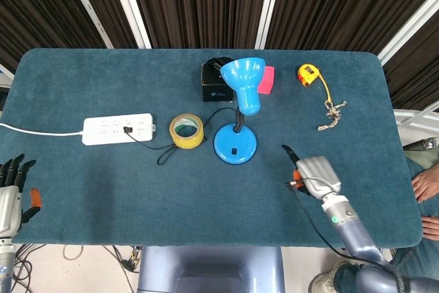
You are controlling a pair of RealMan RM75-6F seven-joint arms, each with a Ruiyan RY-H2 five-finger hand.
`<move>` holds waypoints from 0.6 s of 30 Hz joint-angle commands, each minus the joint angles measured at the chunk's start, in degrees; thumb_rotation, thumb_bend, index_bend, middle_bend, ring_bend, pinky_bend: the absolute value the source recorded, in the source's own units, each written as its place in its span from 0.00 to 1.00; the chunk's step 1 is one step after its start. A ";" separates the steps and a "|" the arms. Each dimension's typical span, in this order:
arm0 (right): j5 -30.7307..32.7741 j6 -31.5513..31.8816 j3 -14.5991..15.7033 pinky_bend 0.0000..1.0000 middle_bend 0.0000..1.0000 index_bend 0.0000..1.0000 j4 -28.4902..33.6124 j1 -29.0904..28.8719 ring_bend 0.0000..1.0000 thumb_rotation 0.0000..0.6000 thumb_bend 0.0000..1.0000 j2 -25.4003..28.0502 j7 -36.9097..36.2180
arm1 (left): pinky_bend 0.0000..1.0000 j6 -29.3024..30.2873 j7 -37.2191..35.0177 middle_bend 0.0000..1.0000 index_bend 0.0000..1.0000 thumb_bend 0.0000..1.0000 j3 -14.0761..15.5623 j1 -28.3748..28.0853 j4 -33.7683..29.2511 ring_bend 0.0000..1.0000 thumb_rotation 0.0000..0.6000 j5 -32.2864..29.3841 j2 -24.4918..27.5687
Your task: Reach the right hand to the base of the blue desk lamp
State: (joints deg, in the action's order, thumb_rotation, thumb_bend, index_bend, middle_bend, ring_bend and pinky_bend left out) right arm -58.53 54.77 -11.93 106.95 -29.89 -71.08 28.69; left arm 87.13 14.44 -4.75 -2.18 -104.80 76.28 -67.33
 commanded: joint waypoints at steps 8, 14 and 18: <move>4.71 -1.39 0.46 0.77 0.78 0.00 -2.78 -5.97 0.83 1.00 0.81 -7.30 4.42 | 0.00 -0.15 -0.09 0.02 0.14 0.64 0.10 -0.01 -0.19 0.00 1.00 -0.16 0.09; 7.38 -1.43 0.87 0.81 0.78 0.00 -5.31 -8.46 0.83 1.00 0.81 -10.25 5.97 | 0.00 -0.26 -0.23 0.02 0.14 0.64 0.18 -0.01 -0.21 0.00 1.00 -0.23 0.12; 9.79 -2.58 0.77 0.83 0.78 0.00 -7.17 -10.31 0.83 1.00 0.81 -12.32 6.29 | 0.00 -0.62 -0.11 0.02 0.14 0.64 0.25 -0.08 -0.31 0.00 1.00 -0.57 0.15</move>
State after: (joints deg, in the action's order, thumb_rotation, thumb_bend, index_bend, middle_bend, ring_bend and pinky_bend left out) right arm -49.58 52.69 -11.10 100.51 -39.47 -82.64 34.80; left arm 86.52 14.32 -4.52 -2.25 -105.10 75.72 -67.19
